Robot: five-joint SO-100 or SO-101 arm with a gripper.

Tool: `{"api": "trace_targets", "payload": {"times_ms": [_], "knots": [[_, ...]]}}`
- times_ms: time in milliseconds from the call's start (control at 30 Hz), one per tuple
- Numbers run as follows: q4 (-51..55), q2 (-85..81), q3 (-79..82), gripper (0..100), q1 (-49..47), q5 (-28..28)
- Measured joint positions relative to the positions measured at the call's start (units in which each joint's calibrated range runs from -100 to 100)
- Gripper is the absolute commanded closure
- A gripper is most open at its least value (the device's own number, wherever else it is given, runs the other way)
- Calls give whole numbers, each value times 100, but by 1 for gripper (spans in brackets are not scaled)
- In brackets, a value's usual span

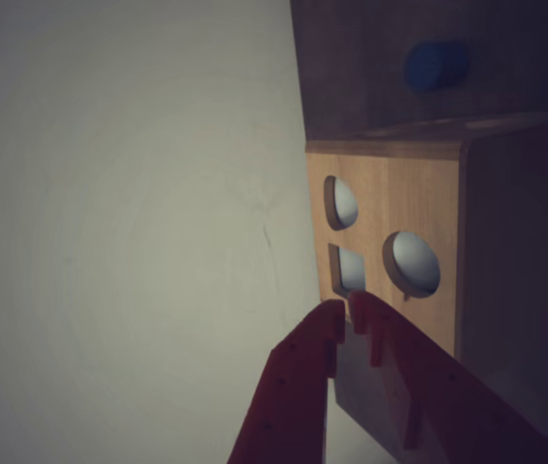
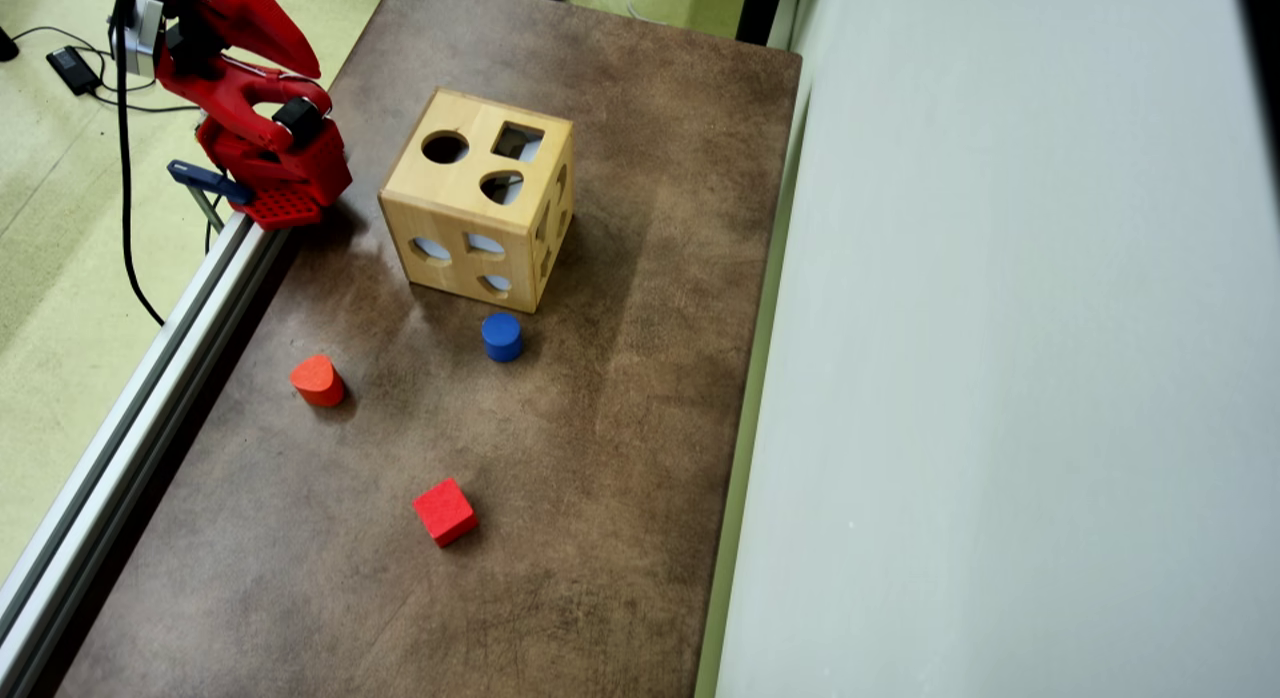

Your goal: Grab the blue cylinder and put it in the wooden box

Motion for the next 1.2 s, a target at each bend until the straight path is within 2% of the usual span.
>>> {"api": "trace_targets", "payload": {"times_ms": [333, 467, 600, 900, 1200], "knots": [[0, 42, 0, 98, 0, 0], [0, 551, 0, 98, 7, 0], [-65, 1720, -217, 98, 22, 0], [-1162, 5068, -2239, 98, 158, 0], [-1542, 8246, -3169, 98, 1825, 15]]}}
